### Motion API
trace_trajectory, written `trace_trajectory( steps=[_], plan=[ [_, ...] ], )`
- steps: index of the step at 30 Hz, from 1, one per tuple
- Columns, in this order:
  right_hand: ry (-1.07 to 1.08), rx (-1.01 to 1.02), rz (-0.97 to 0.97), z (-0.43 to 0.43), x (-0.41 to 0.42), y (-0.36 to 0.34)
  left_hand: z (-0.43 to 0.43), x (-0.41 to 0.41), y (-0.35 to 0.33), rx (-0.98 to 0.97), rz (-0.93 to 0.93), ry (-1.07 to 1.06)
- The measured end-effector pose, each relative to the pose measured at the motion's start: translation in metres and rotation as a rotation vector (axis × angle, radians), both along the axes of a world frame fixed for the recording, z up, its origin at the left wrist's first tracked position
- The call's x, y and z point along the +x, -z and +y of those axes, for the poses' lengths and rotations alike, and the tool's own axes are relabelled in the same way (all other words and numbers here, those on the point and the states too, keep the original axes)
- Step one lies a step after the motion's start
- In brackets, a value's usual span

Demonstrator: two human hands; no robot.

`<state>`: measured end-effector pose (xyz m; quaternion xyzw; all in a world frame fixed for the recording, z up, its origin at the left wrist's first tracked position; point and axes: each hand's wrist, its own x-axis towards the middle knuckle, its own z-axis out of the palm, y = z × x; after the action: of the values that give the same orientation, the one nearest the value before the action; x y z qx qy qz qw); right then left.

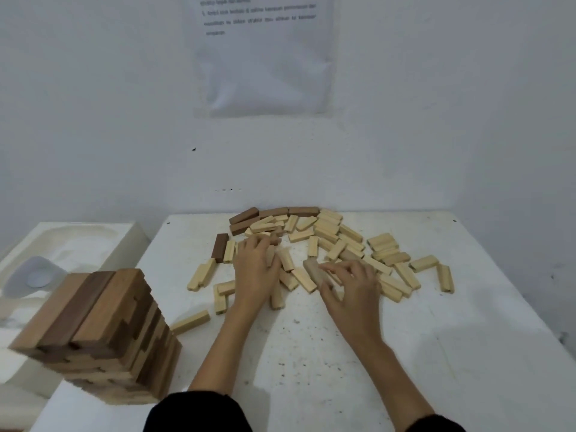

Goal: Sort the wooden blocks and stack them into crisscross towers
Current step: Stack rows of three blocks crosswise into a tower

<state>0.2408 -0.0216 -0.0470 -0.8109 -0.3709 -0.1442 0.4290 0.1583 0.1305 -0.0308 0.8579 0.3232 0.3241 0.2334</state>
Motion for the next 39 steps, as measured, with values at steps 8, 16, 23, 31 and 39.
trace_trajectory(
  steps=[8, 16, 23, 31, 39],
  plan=[
    [0.085, -0.159, -0.025, 0.027, 0.017, 0.003, 0.022, 0.015, 0.011, 0.050, 0.000, -0.039],
    [0.045, -0.179, -0.053, 0.023, 0.017, 0.003, 0.022, 0.013, 0.015, 0.084, 0.057, -0.056],
    [0.131, -0.036, 0.154, 0.002, 0.043, -0.016, 0.023, 0.012, 0.015, 0.086, 0.081, -0.045],
    [-0.019, -0.139, 0.229, -0.021, 0.066, -0.022, 0.022, 0.011, 0.015, 0.102, 0.034, -0.062],
    [0.052, -0.202, 0.132, -0.010, 0.058, -0.011, 0.024, 0.010, 0.014, 0.075, 0.045, -0.084]
  ],
)
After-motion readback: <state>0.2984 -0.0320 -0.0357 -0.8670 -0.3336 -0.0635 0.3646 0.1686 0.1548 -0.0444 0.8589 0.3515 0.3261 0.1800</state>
